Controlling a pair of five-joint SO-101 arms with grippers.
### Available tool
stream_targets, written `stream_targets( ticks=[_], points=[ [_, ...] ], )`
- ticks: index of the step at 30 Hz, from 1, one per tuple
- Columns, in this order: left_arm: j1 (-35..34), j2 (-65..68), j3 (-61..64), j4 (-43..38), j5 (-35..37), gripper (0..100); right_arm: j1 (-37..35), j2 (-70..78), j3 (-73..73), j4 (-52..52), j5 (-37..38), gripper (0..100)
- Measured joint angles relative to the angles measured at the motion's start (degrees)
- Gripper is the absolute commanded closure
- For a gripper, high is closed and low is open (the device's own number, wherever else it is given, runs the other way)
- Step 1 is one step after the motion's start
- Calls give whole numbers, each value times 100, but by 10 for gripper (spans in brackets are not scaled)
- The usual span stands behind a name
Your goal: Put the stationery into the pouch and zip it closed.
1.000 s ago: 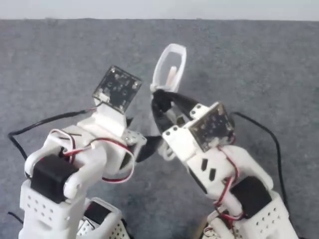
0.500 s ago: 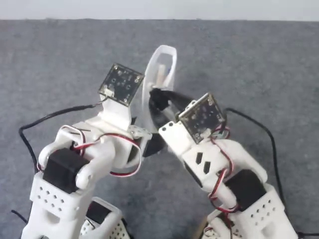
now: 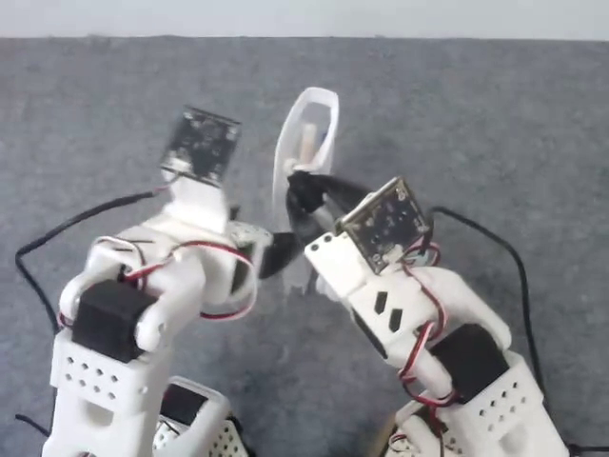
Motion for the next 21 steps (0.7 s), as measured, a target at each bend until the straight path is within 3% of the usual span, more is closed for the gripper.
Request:
stream_targets(
  ticks=[12,17,21],
  points=[
    [-167,0,53,-97,0,720,-9,0,0,0,0,993],
    [-167,0,835,-844,79,777,-9,0,0,0,0,993],
    [-167,-422,1512,-1363,123,777,-18,9,0,-9,-413,993]
  ],
)
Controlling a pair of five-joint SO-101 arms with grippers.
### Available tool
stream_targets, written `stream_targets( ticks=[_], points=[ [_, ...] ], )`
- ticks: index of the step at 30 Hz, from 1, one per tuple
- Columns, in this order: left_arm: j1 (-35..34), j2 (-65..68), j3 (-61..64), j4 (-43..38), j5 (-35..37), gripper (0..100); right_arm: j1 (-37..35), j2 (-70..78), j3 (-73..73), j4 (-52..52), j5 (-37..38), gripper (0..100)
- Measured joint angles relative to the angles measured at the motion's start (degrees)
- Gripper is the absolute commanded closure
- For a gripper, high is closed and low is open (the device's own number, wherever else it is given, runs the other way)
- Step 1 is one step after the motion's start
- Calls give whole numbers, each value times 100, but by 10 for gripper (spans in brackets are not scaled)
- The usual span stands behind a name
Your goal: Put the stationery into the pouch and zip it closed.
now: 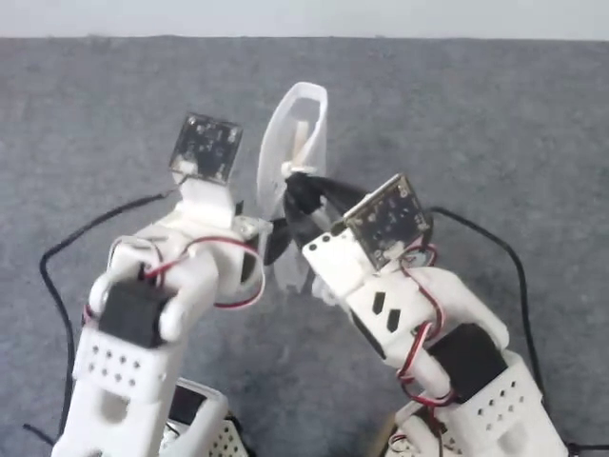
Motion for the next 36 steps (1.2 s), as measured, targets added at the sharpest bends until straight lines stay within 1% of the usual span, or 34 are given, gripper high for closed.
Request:
stream_targets(
  ticks=[4,7,10,14,23,27,32,36],
  points=[
    [0,-1099,580,-255,0,778,0,0,0,-26,-229,993],
    [0,-2127,1222,-668,0,778,0,0,0,-44,-273,993],
    [264,-2989,1916,-1055,0,776,0,0,0,-62,-281,993],
    [545,-3745,2567,-1389,0,776,0,0,0,-62,-281,993],
    [589,-3886,2910,-1864,0,778,0,0,0,-62,-281,993],
    [589,-3886,3244,-2303,0,783,0,0,0,-62,-281,993],
    [633,-3877,3569,-2919,0,889,-26,0,0,-62,-281,993],
    [642,-3886,3578,-3051,0,987,-149,0,0,-62,-281,993]
  ],
)
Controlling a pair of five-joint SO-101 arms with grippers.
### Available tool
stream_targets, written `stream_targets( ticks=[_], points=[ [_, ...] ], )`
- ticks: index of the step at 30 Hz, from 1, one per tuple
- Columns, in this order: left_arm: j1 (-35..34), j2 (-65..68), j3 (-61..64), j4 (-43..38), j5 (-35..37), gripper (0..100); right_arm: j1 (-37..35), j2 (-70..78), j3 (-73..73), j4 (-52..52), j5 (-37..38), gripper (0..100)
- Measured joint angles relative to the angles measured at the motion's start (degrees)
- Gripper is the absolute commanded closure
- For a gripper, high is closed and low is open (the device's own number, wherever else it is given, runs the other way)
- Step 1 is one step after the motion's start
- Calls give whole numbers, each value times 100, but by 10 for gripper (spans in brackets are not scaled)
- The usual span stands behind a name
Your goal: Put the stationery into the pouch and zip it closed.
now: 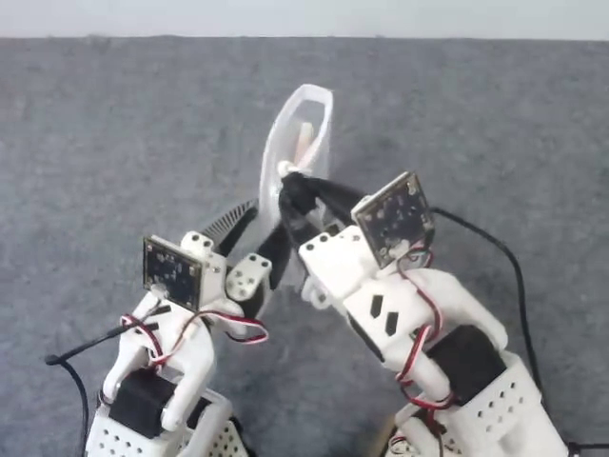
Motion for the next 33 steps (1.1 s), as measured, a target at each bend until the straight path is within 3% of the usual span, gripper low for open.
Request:
stream_targets(
  ticks=[9,15,22,33],
  points=[
    [9,0,0,-18,-237,991,26,105,9,-343,0,993],
    [9,-35,0,79,-492,991,413,114,62,-747,-580,993],
    [18,-35,0,44,-501,991,607,123,62,-1011,-668,993],
    [18,-35,0,70,-501,993,1090,1116,62,-1916,-695,993]
  ],
)
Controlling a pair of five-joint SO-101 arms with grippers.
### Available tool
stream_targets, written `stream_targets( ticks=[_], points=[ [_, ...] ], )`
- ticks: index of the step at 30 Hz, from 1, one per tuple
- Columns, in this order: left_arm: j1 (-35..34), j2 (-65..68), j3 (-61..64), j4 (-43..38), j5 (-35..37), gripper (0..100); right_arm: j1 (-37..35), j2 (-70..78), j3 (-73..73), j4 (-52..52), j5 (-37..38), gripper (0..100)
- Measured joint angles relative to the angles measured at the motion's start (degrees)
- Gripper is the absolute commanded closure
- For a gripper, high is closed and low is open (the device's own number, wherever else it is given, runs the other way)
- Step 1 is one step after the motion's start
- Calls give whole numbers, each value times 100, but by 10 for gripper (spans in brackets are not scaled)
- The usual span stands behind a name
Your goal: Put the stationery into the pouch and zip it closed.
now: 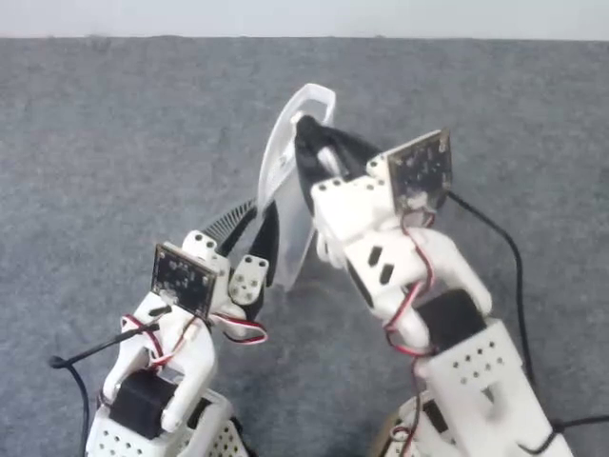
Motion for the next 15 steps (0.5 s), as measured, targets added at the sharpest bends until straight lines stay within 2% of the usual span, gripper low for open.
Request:
stream_targets(
  ticks=[15],
  points=[
    [-9,0,-9,62,-9,993,448,897,0,-1046,0,993]
  ],
)
